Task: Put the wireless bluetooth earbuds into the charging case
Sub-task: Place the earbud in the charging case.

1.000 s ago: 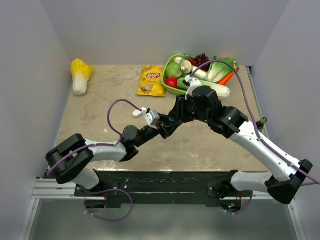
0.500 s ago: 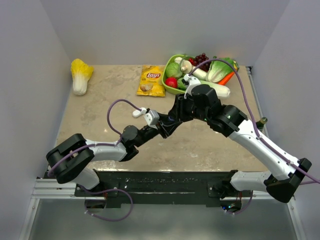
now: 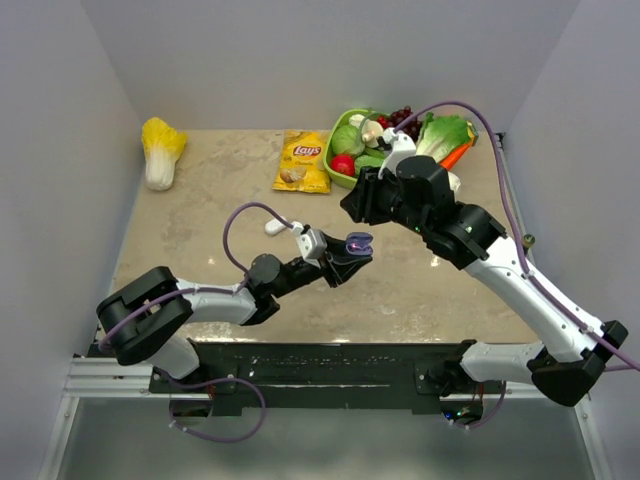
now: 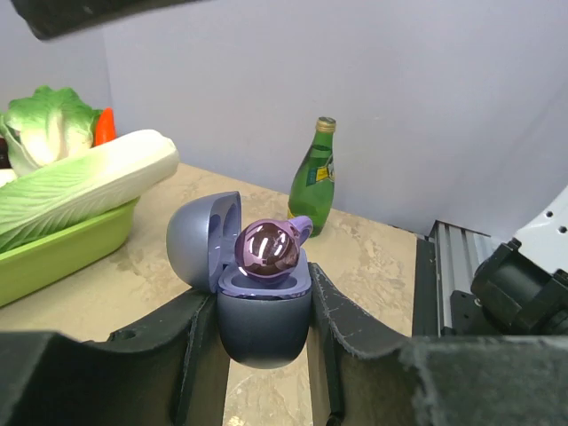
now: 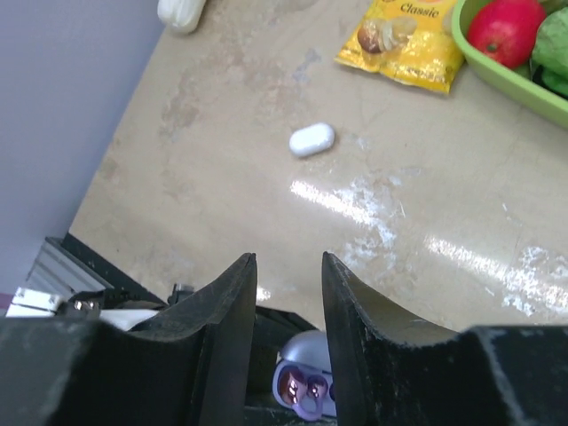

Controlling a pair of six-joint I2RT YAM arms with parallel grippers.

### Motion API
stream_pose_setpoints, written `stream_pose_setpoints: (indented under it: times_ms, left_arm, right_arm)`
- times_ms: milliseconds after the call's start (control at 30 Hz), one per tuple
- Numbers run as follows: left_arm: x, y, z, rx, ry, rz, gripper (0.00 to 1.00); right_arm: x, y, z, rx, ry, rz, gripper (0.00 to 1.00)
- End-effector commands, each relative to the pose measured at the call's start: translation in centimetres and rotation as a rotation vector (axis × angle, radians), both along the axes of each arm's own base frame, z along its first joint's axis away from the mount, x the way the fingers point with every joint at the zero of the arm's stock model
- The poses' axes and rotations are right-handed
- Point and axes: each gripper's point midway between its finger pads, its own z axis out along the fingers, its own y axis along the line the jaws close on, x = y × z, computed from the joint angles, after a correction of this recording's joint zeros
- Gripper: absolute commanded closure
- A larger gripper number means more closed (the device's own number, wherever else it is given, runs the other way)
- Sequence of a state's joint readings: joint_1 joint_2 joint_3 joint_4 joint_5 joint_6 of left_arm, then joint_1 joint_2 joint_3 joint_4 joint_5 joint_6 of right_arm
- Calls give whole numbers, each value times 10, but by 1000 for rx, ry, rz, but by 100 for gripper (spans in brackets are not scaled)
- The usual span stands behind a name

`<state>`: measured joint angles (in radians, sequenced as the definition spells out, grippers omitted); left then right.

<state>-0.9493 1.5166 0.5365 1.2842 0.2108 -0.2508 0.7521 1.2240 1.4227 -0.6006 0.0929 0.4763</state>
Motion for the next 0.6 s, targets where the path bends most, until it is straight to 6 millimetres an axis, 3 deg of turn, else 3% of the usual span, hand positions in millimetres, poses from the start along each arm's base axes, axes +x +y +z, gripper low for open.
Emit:
stream_pose_setpoints:
  times_ms: [0,167,267,433,567]
  left_arm:
    - [-45,49,138,-497,-382,-38,100]
    - [-50,53,142,-510,-380,-53,100]
    - [-55,58,145,-525,-362,-71,100]
    - [-59,74,144,-554,-268,-129,100]
    - [-59,87,137,-553,-179,-197,100]
  right_arm:
    - [8,-5,40,52,-115,-33,60]
    - [7,-13,39,33,-137,-49,60]
    - [2,-25,51,49,-205,-60,60]
    - [-18,-41,65,32,-299,-19,62]
    - [-36,-39,60,-14,-306,59,62]
